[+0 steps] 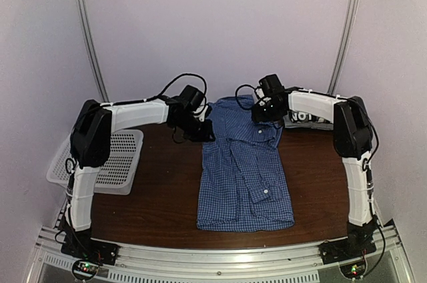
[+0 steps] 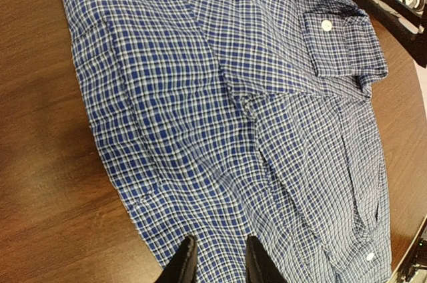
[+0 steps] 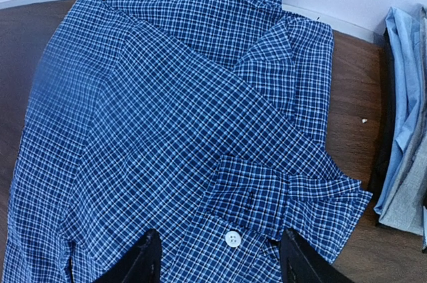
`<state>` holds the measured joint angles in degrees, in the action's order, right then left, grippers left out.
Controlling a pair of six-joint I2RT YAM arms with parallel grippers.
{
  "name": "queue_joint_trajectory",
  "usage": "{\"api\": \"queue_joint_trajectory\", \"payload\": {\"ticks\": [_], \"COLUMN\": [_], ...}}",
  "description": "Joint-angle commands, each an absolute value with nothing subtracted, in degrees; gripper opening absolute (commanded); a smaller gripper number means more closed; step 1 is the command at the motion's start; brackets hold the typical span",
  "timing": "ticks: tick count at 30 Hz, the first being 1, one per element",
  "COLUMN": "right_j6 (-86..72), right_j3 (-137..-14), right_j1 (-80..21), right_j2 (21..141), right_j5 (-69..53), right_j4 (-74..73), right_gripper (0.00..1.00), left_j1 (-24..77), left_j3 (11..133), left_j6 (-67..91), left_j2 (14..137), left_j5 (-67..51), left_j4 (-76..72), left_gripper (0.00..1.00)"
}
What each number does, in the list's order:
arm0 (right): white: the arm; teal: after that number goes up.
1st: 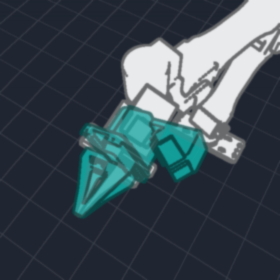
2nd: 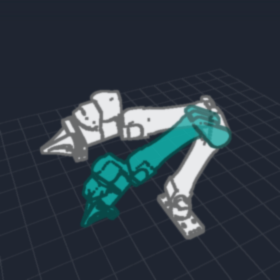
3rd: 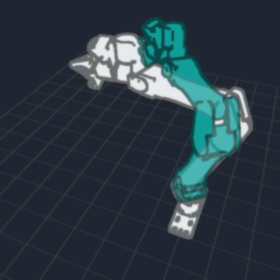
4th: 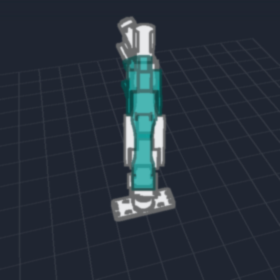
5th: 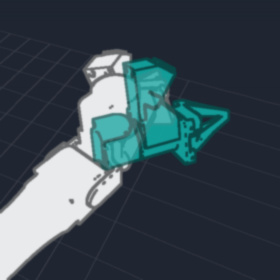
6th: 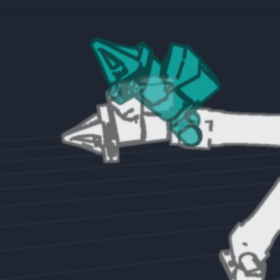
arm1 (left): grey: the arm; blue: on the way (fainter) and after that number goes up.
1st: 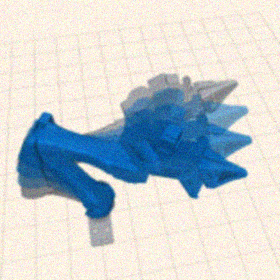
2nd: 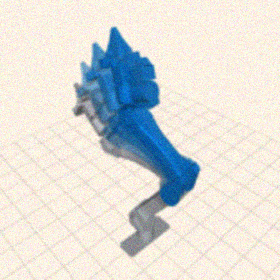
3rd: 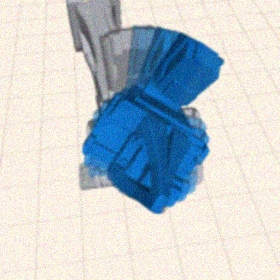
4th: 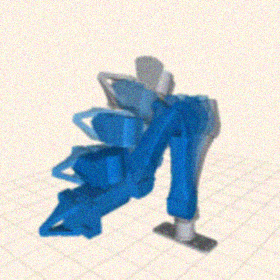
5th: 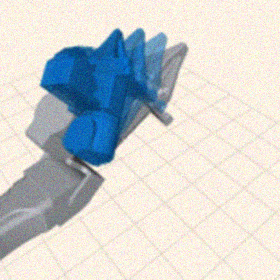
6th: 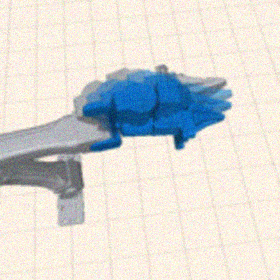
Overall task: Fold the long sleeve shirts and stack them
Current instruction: Pick up the sleeve from the rectangle-folded shirt.
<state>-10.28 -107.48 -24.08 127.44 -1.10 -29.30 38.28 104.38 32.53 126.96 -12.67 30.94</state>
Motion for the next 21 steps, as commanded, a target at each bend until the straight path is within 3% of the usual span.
{"api": "queue_joint_trajectory", "payload": {"ticks": [1,7,16,21], "right_j6": [-10.9,-12.1,-14.4,-14.6], "right_j3": [-108.7,-108.7,-108.7,-110.4], "right_j1": [-24.0,-24.0,-24.0,-23.9], "right_j2": [130.5,132.6,133.9,135.7], "right_j5": [-1.2,-0.3,2.7,2.3], "right_j4": [-29.1,-27.8,-26.6,-27.8], "right_gripper": [0.62,0.60,0.42,0.48], "left_j1": [38.1,38.1,38.1,38.1], "left_j3": [104.5,102.5,102.3,102.3], "left_j6": [32.1,32.1,31.8,31.6], "left_j2": [124.4,123.8,123.6,123.5], "left_j5": [-14.8,-15.7,-16.0,-16.5], "left_j4": [29.5,28.6,28.5,28.5], "left_gripper": [0.26,0.26,0.26,0.26]}}
